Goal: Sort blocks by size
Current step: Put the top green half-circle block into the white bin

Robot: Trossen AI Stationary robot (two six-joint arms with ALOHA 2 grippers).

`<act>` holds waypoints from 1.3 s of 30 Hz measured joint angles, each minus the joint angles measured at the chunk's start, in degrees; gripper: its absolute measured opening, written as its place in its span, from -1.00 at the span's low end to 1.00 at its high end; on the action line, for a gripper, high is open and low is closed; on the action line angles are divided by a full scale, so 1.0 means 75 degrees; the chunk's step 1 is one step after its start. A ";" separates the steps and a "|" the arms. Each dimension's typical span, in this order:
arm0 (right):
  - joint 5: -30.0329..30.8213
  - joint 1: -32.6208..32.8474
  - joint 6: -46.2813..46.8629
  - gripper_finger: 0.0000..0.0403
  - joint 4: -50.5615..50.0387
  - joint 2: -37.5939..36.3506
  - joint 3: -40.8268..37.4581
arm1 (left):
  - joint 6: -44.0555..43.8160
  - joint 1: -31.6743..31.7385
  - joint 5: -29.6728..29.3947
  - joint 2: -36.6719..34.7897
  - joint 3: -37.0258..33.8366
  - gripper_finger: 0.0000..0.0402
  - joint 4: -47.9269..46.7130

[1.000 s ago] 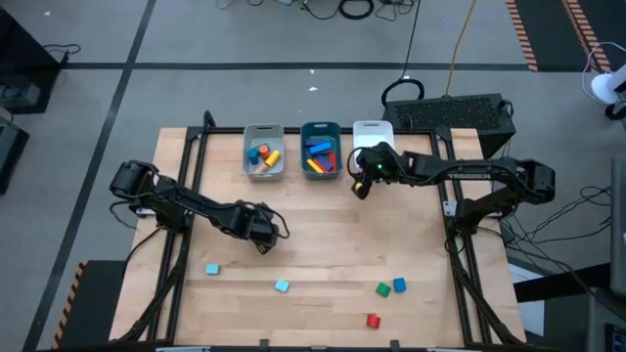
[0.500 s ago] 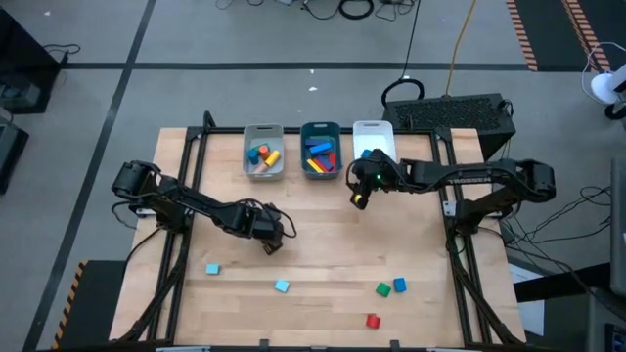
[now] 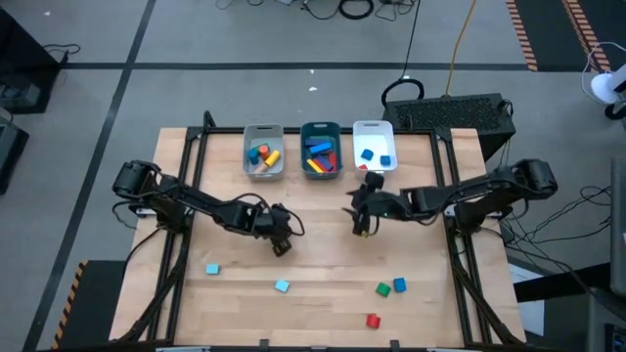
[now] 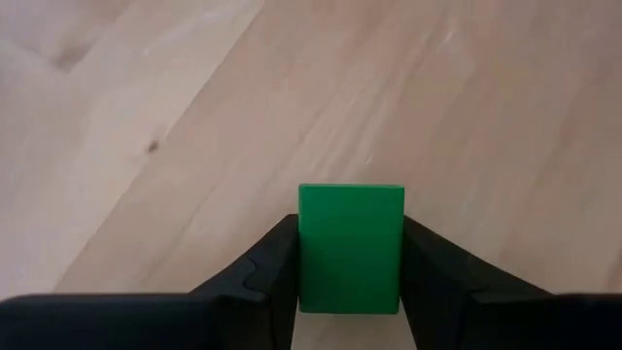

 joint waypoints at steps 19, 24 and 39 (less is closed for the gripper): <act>-0.1117 0.1536 -0.1428 0.01 0.0357 0.0000 -0.0003 | 0.1156 0.0042 0.1137 -0.0012 0.0006 -0.30 0.2870; -0.1207 0.1529 -0.2565 0.01 0.0409 0.0000 -0.0003 | 0.1174 0.0016 0.1452 -0.0015 0.0006 -0.30 0.3051; -0.1165 0.1699 -0.4800 0.32 0.2990 0.1388 0.0000 | 0.1754 0.0071 0.2060 -0.0015 0.0015 -0.30 0.4381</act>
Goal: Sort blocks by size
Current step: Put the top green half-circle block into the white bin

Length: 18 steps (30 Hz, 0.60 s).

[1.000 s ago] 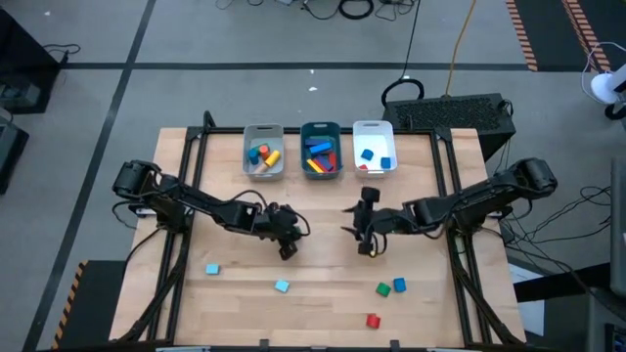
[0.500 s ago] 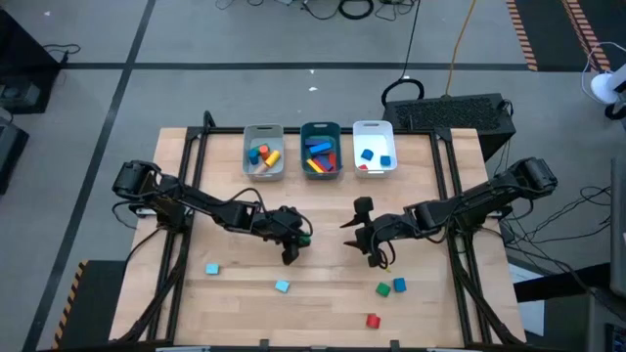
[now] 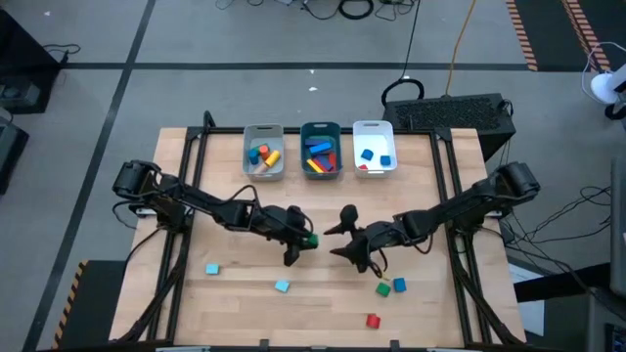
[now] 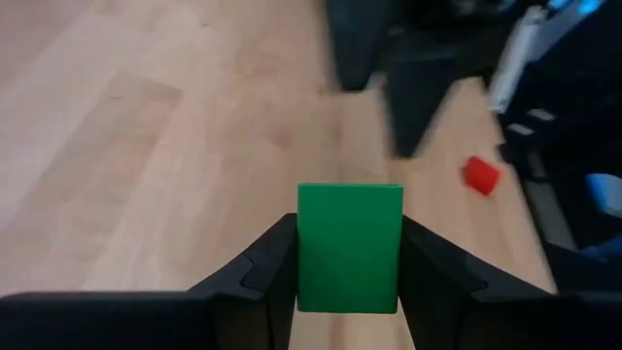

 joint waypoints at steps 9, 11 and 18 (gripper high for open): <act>-0.0034 0.0071 -0.1342 0.31 0.0702 0.0410 0.0230 | 0.0052 0.0000 0.0263 0.0000 0.0000 -0.30 0.0143; -0.0035 0.0050 -0.1541 0.30 0.0643 0.0550 0.0409 | 0.0159 0.0000 0.0263 0.0000 0.0000 -0.30 0.0222; 0.0002 0.0014 -0.1944 0.29 0.0122 0.1189 0.1098 | 0.0221 0.0000 0.0322 0.0000 0.0003 -0.30 0.0413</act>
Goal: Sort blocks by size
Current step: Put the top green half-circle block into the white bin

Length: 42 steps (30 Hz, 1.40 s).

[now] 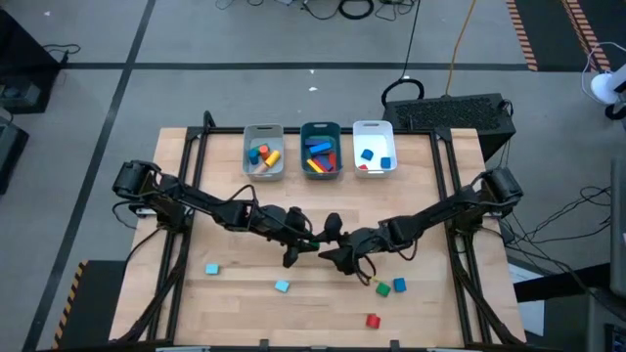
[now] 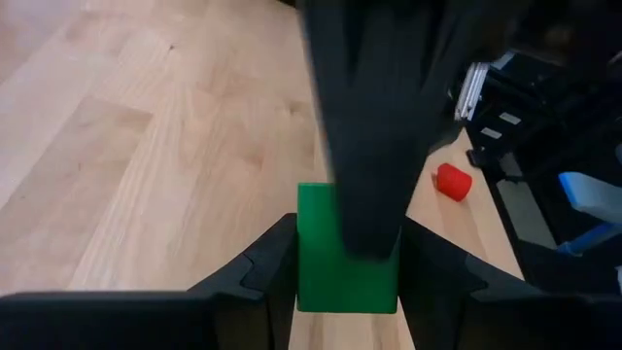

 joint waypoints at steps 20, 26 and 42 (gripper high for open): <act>0.0382 -0.0041 -0.0120 -0.37 -0.0017 0.0380 0.0284 | 0.0580 0.0000 0.0146 0.0000 0.0000 -0.30 -0.0150; 0.0391 -0.0037 -0.0242 -0.56 -0.0076 0.0380 0.0284 | 0.0484 0.0000 0.0153 0.0000 -0.0003 -0.28 -0.0125; 0.1472 -0.0146 0.1879 -0.59 -0.2143 -0.0622 0.0281 | 0.1190 0.0141 -0.1063 0.0000 -0.0006 0.09 -0.0085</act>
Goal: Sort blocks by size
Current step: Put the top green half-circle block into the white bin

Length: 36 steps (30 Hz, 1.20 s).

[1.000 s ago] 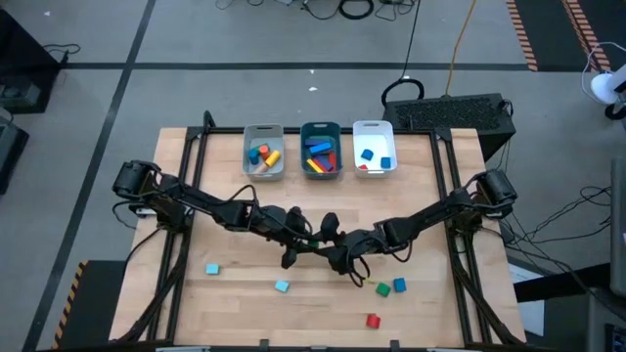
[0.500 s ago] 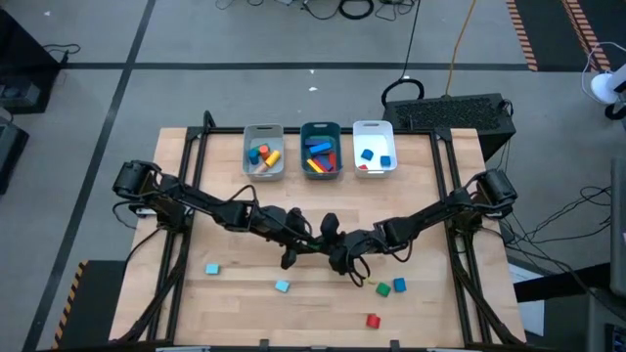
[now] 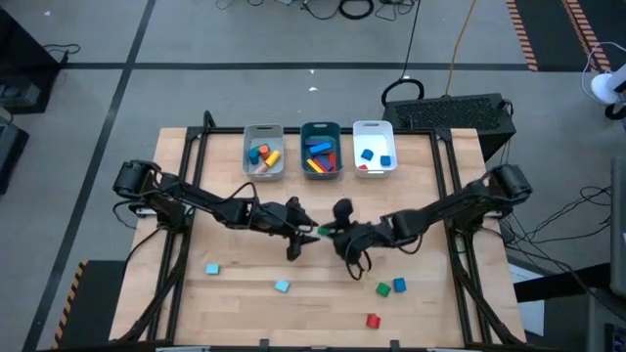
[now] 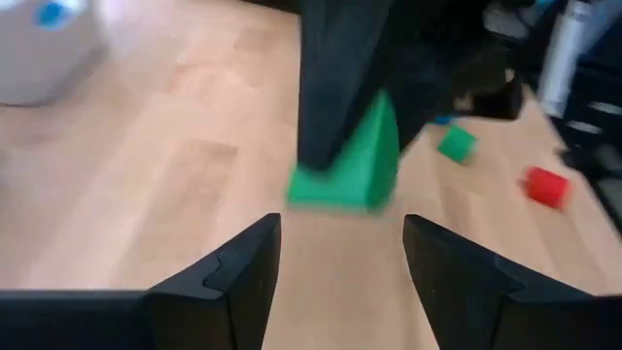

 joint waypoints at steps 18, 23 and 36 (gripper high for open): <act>-0.0206 -0.4751 0.4063 -0.59 -0.3154 -0.1955 0.0000 | -0.0052 0.0083 -0.0260 0.0000 0.0000 0.09 -0.0186; -0.1434 -0.6194 0.4462 -0.59 -0.3197 -0.1310 0.0000 | -0.0049 0.0043 -0.0260 0.0000 0.0000 0.09 -0.0205; -0.2322 -0.7460 0.4747 -0.59 -0.3305 -0.0111 -0.0003 | 0.0009 0.0043 -0.1081 0.0000 0.0000 0.09 -0.1062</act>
